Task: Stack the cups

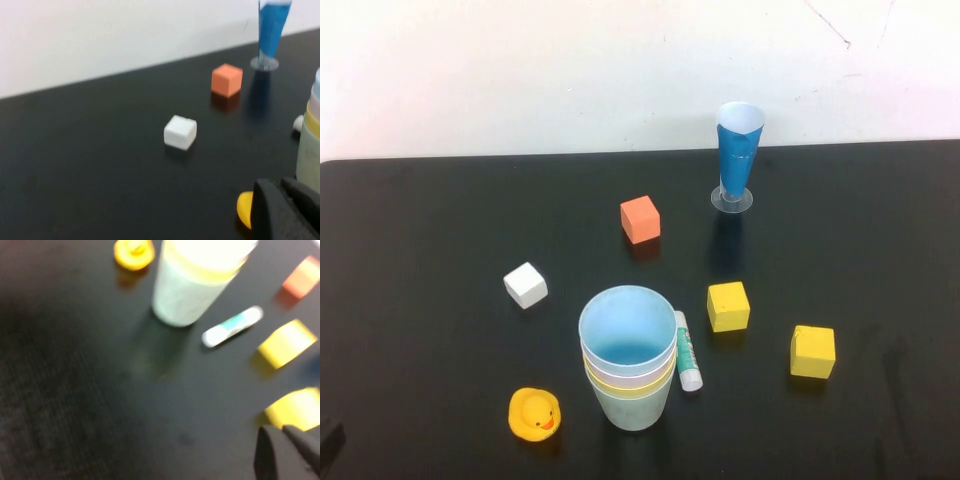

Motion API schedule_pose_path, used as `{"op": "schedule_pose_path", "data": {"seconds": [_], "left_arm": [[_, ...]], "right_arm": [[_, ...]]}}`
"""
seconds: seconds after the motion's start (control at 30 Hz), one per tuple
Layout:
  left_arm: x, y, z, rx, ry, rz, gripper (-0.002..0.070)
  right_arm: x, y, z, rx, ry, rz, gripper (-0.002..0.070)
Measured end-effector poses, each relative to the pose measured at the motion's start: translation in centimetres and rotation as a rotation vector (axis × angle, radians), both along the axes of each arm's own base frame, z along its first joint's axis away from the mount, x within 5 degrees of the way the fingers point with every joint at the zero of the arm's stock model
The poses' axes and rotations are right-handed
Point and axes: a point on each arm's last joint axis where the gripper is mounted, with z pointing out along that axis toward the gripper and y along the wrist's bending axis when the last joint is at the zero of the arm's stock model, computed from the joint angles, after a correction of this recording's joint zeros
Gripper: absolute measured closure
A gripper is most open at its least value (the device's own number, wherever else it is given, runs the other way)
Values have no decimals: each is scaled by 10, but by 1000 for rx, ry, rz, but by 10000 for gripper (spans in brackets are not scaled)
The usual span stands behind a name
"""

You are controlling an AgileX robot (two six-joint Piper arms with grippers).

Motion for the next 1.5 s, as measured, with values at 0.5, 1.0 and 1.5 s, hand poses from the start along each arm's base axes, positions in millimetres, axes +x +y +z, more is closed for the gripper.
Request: {"op": "schedule_pose_path", "data": {"seconds": [0.5, 1.0, 1.5], "left_arm": [[2, -2, -10, 8, 9, -11, 676], [-7, 8, -12, -18, -26, 143, 676], [-1, 11, -83, -86, 82, 359, 676]], "right_arm": [[-8, -6, -33, -6, 67, -10, 678], [-8, -6, -33, -9, 70, -10, 678], [-9, -7, -34, -21, 81, -9, 678]]}}
